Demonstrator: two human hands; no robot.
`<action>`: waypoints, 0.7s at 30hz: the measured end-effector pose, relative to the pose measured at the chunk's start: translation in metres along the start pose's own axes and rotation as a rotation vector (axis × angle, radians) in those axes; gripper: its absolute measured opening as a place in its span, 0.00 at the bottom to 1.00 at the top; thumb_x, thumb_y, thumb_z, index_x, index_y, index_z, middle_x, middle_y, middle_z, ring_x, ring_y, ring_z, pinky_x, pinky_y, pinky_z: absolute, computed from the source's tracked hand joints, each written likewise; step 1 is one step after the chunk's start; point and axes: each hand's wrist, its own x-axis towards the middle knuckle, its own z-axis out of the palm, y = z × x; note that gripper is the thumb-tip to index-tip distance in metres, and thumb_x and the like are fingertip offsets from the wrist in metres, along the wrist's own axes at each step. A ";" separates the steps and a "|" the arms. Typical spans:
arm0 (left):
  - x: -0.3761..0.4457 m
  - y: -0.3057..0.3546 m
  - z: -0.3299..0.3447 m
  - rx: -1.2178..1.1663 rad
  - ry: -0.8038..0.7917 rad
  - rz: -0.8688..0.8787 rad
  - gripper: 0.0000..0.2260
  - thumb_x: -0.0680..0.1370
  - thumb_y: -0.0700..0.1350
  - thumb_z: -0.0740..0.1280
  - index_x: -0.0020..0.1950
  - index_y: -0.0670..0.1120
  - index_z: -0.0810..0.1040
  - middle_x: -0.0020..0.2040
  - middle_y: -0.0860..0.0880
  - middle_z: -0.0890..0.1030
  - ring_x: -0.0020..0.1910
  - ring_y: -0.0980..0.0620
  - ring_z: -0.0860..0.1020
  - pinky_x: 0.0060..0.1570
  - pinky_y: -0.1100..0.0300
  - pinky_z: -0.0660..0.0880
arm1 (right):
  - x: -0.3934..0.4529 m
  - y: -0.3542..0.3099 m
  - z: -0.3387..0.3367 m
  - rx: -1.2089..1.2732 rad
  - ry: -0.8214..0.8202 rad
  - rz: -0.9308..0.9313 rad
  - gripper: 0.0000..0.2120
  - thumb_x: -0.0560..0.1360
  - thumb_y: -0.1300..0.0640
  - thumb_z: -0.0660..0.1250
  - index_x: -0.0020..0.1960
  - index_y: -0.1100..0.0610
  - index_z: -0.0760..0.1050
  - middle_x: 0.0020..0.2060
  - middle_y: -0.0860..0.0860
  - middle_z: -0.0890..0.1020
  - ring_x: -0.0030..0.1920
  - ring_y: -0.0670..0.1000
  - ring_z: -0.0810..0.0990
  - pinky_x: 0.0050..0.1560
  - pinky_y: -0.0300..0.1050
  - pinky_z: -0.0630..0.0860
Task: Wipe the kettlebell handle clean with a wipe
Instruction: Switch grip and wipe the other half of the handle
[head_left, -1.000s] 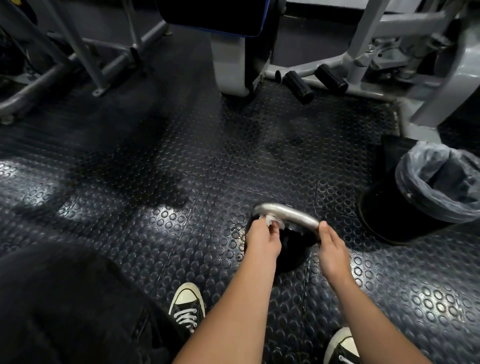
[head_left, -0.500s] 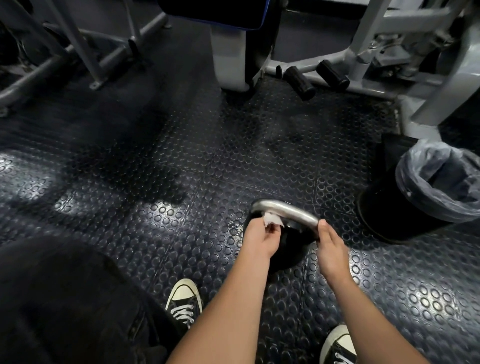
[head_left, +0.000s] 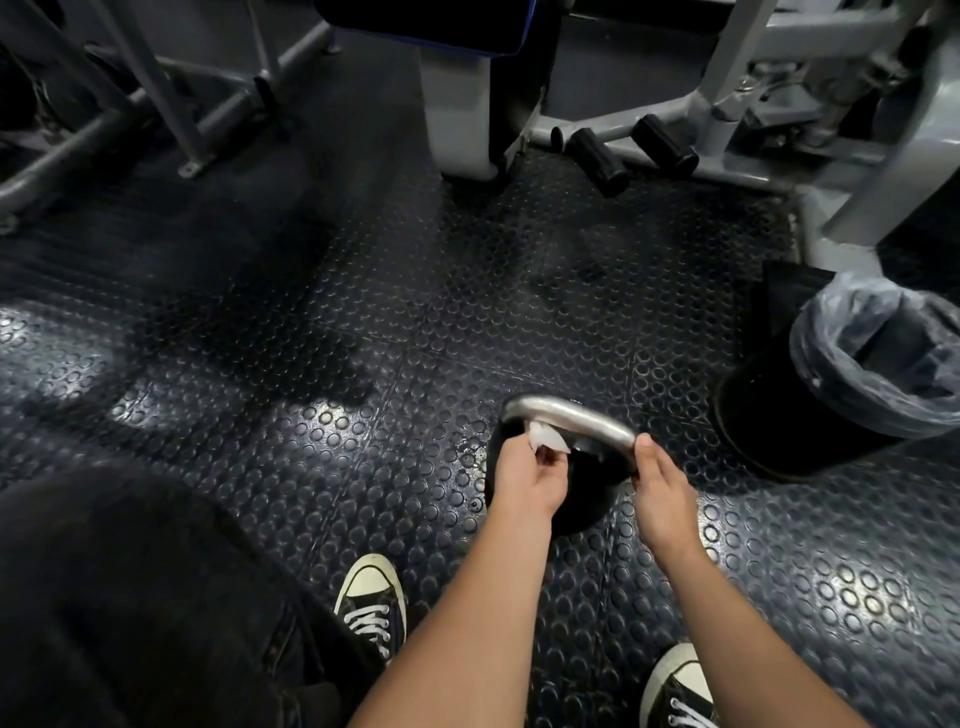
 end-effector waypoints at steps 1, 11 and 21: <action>0.000 -0.003 0.000 0.016 -0.005 -0.001 0.12 0.85 0.29 0.59 0.45 0.38 0.76 0.39 0.43 0.78 0.39 0.52 0.76 0.24 0.67 0.77 | 0.000 -0.001 -0.001 -0.004 0.002 -0.003 0.30 0.78 0.33 0.52 0.72 0.50 0.71 0.67 0.51 0.75 0.68 0.52 0.72 0.70 0.52 0.65; 0.000 0.002 -0.006 0.027 -0.033 -0.022 0.12 0.86 0.29 0.60 0.45 0.37 0.76 0.34 0.44 0.81 0.39 0.52 0.76 0.24 0.67 0.77 | -0.001 -0.004 -0.002 -0.006 -0.004 -0.011 0.28 0.80 0.37 0.54 0.72 0.52 0.71 0.68 0.51 0.75 0.68 0.52 0.71 0.67 0.46 0.63; 0.008 0.001 -0.006 0.129 0.022 0.044 0.13 0.86 0.29 0.55 0.47 0.36 0.75 0.41 0.44 0.76 0.39 0.53 0.76 0.23 0.69 0.76 | 0.003 0.001 -0.002 -0.018 -0.014 -0.014 0.31 0.78 0.32 0.53 0.71 0.50 0.72 0.66 0.50 0.77 0.66 0.52 0.73 0.70 0.52 0.66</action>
